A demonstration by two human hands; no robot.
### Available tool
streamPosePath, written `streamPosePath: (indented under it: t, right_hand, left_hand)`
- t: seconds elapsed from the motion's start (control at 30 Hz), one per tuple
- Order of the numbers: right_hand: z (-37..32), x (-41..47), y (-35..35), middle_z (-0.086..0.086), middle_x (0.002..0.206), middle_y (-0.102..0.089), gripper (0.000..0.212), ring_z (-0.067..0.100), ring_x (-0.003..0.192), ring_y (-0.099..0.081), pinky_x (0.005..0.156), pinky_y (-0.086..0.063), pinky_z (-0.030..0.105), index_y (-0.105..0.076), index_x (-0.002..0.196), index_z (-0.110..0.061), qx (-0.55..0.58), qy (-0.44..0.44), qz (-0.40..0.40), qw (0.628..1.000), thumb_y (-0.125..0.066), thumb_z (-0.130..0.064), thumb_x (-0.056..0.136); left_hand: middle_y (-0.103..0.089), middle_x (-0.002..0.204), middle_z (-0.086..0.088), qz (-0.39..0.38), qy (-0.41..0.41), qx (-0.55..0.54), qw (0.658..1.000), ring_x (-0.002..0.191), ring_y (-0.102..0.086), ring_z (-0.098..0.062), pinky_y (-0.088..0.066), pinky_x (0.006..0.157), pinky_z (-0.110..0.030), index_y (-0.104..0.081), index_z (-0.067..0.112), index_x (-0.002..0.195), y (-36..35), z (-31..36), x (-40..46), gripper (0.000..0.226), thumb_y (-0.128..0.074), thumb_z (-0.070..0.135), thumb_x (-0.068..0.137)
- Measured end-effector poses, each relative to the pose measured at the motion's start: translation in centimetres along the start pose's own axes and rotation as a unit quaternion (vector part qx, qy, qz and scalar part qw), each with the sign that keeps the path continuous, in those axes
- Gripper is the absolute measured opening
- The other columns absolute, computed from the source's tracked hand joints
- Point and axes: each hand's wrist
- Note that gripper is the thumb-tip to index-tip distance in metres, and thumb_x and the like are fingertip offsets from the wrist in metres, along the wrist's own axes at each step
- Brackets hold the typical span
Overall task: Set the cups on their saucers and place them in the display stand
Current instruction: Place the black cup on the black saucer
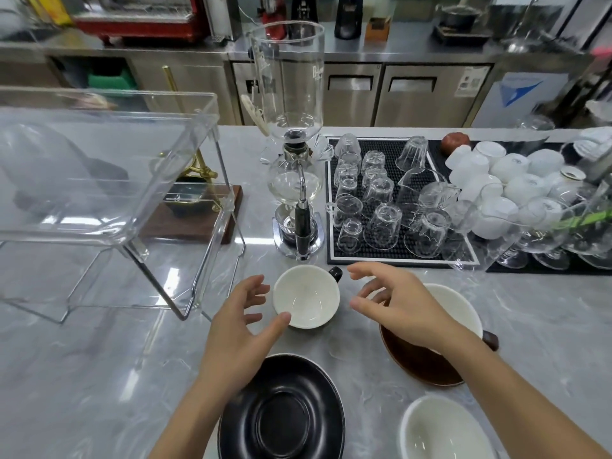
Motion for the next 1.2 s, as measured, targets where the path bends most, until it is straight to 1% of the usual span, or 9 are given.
streamPosePath:
  t: [0.23, 0.43, 0.57, 0.63, 0.7, 0.77, 0.93, 1.1, 1.2]
  right_hand:
    - [-0.2, 1.8, -0.7, -0.022, 0.132, -0.047, 0.075, -0.001, 0.100, -0.058, 0.081, -0.055, 0.022, -0.045, 0.139, -0.037, -0.077, -0.005, -0.058, 0.995, -0.082, -0.039, 0.073]
    - [0.3, 2.9, -1.1, -0.018, 0.147, -0.033, 0.097, 0.006, 0.114, -0.051, 0.094, -0.050, 0.030, -0.027, 0.151, -0.034, -0.137, -0.006, -0.133, 0.982, -0.079, -0.054, 0.072]
    - [0.1, 3.6, -1.2, -0.016, 0.155, -0.027, 0.108, 0.000, 0.123, -0.039, 0.098, -0.040, 0.021, -0.023, 0.154, -0.032, -0.144, -0.003, -0.162, 0.976, -0.084, -0.051, 0.067]
    - [0.0, 3.7, -1.3, -0.015, 0.156, -0.025, 0.113, 0.003, 0.128, -0.038, 0.101, -0.038, 0.022, -0.022, 0.154, -0.031, -0.155, -0.004, -0.175, 0.972, -0.087, -0.049, 0.064]
    - [0.0, 3.9, -1.6, -0.012, 0.151, -0.033, 0.108, 0.004, 0.127, -0.039, 0.097, -0.037, 0.018, -0.028, 0.152, -0.026, -0.162, 0.013, -0.179, 0.970, -0.088, -0.042, 0.064]
    - [0.0, 4.2, -1.9, -0.011, 0.138, -0.043, 0.099, 0.001, 0.118, -0.042, 0.087, -0.036, 0.011, -0.038, 0.145, -0.024, -0.160, 0.034, -0.172, 0.971, -0.089, -0.037, 0.062]
    - [-0.2, 4.1, -2.7, -0.010, 0.127, -0.050, 0.091, 0.006, 0.115, -0.048, 0.093, -0.043, 0.024, -0.050, 0.135, -0.027, -0.120, 0.030, -0.143, 0.982, -0.091, -0.028, 0.053]
    - [-1.8, 2.6, -2.2, -0.012, 0.124, -0.050, 0.091, 0.002, 0.111, -0.049, 0.090, -0.043, 0.020, -0.053, 0.132, -0.028, -0.092, 0.034, -0.098, 0.990, -0.093, -0.023, 0.051]
    - [-3.3, 1.2, -2.1, -0.012, 0.122, -0.050, 0.091, 0.000, 0.108, -0.050, 0.085, -0.043, 0.016, -0.054, 0.131, -0.029, -0.081, 0.037, -0.080, 0.993, -0.094, -0.022, 0.049]
  left_hand:
    - [-0.064, 0.122, 0.013, -0.024, 0.021, -0.005, 0.999, 0.111, -0.062, -0.005, -0.054, 0.094, -0.028, -0.055, 0.027, 0.135, -0.3, -0.6, 0.8, 0.070, -0.080, 0.039, 0.071]
    - [-0.062, 0.129, 0.014, -0.065, 0.033, 0.000, 0.997, 0.117, -0.061, -0.003, -0.053, 0.098, -0.026, -0.052, 0.030, 0.140, -0.6, -1.1, 1.4, 0.093, -0.079, 0.062, 0.057]
    - [-0.056, 0.138, 0.017, -0.129, 0.028, 0.023, 0.991, 0.123, -0.056, 0.002, -0.050, 0.103, -0.027, -0.043, 0.031, 0.148, -0.6, -1.0, 1.7, 0.117, -0.089, 0.061, 0.045]
    - [-0.060, 0.131, 0.026, -0.150, 0.016, 0.028, 0.988, 0.120, -0.057, 0.006, -0.050, 0.102, -0.027, -0.046, 0.046, 0.139, -0.8, -1.0, 2.0, 0.106, -0.094, 0.052, 0.044]
    - [-0.062, 0.122, 0.034, -0.156, -0.009, 0.042, 0.987, 0.115, -0.058, 0.011, -0.049, 0.095, -0.018, -0.047, 0.061, 0.124, -0.9, -0.9, 2.2, 0.090, -0.096, 0.043, 0.050]
    - [-0.062, 0.120, 0.036, -0.142, -0.021, 0.042, 0.989, 0.112, -0.059, 0.012, -0.048, 0.090, -0.012, -0.049, 0.063, 0.120, -1.0, -0.8, 2.4, 0.085, -0.097, 0.037, 0.055]
    - [-0.069, 0.113, 0.026, -0.124, -0.042, 0.025, 0.991, 0.108, -0.064, 0.004, -0.051, 0.092, -0.021, -0.057, 0.052, 0.121, -1.0, -0.4, 2.5, 0.081, -0.097, 0.025, 0.055]
    - [-0.070, 0.114, 0.024, -0.121, -0.065, 0.016, 0.990, 0.110, -0.065, 0.001, -0.051, 0.097, -0.025, -0.060, 0.047, 0.125, 0.0, 0.7, 2.0, 0.085, -0.099, 0.025, 0.053]
    - [-0.070, 0.112, 0.027, -0.108, -0.078, 0.020, 0.991, 0.106, -0.065, 0.004, -0.051, 0.095, -0.024, -0.059, 0.057, 0.120, 0.8, 1.7, 0.8, 0.085, -0.097, 0.026, 0.050]
Point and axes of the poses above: each hand's wrist, its own x-axis towards the middle knuckle, its own y-axis out of the back of the hand, z = x × y
